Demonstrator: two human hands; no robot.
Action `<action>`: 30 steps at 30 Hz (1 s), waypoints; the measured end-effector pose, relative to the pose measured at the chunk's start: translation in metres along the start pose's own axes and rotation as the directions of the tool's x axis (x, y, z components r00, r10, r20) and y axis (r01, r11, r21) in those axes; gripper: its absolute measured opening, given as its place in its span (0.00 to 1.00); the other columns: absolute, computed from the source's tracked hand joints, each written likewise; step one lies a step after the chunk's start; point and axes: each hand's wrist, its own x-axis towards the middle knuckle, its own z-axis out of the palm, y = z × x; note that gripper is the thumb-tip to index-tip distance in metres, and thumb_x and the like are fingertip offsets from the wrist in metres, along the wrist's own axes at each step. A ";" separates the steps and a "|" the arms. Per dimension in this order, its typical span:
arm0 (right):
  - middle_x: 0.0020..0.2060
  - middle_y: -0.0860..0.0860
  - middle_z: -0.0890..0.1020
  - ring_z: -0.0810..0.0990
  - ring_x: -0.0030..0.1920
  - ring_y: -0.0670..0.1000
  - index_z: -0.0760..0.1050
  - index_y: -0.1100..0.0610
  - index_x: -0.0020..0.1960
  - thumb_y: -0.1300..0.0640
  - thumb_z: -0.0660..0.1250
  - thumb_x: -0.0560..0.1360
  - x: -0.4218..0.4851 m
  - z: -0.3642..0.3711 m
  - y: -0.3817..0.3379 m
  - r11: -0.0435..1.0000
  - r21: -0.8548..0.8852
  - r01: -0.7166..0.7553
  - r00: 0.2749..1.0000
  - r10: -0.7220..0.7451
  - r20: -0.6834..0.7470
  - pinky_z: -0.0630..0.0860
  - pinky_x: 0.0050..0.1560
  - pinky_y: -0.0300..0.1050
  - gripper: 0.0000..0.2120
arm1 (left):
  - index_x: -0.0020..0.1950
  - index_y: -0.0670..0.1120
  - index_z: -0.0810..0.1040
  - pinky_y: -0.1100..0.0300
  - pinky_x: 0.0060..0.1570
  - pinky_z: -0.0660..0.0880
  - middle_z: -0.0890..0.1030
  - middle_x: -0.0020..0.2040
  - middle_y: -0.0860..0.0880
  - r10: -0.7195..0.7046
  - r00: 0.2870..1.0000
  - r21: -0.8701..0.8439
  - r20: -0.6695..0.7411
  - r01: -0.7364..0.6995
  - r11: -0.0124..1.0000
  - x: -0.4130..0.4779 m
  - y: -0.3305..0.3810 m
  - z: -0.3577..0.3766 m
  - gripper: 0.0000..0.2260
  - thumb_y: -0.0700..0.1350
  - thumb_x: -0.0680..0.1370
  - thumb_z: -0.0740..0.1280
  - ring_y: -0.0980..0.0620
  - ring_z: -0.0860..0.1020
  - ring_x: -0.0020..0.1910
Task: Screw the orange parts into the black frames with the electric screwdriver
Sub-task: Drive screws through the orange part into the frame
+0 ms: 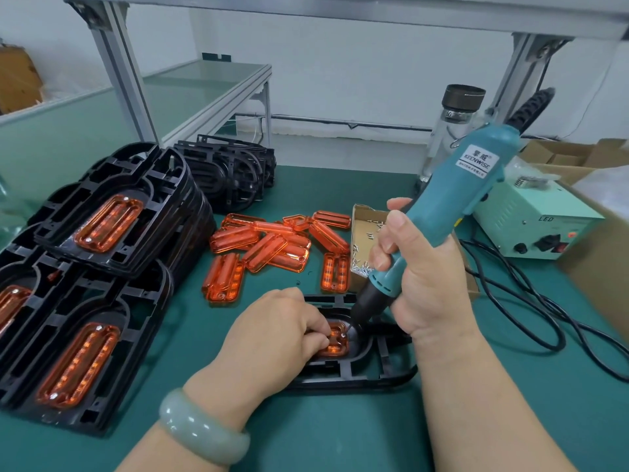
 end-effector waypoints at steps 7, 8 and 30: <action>0.26 0.48 0.72 0.70 0.24 0.49 0.73 0.54 0.44 0.59 0.67 0.71 -0.003 0.001 -0.001 0.998 -0.054 0.016 0.999 -0.014 0.038 0.70 0.29 0.39 0.04 | 0.49 0.58 0.83 0.58 0.49 0.71 0.71 0.41 0.57 0.007 1.000 0.008 0.003 -0.007 1.000 0.000 -0.001 0.000 0.06 0.52 0.74 0.68 0.56 0.70 0.47; 0.26 0.48 0.72 0.70 0.25 0.49 0.74 0.54 0.45 0.59 0.67 0.71 -0.003 0.001 -0.001 0.998 -0.057 0.018 0.999 -0.015 0.045 0.70 0.29 0.39 0.04 | 0.49 0.58 0.83 0.58 0.49 0.71 0.71 0.41 0.57 0.009 1.000 0.006 0.004 -0.009 1.000 0.000 -0.001 0.000 0.06 0.52 0.74 0.68 0.56 0.70 0.47; 0.28 0.45 0.71 0.70 0.26 0.44 0.73 0.53 0.49 0.51 0.66 0.72 0.003 -0.012 -0.003 0.983 0.170 0.073 0.995 -0.062 -0.073 0.70 0.32 0.35 0.08 | 0.45 0.56 0.82 0.56 0.47 0.72 0.76 0.40 0.55 0.075 0.996 -0.054 -0.049 -0.077 0.996 0.000 -0.007 -0.001 0.14 0.61 0.71 0.61 0.57 0.74 0.44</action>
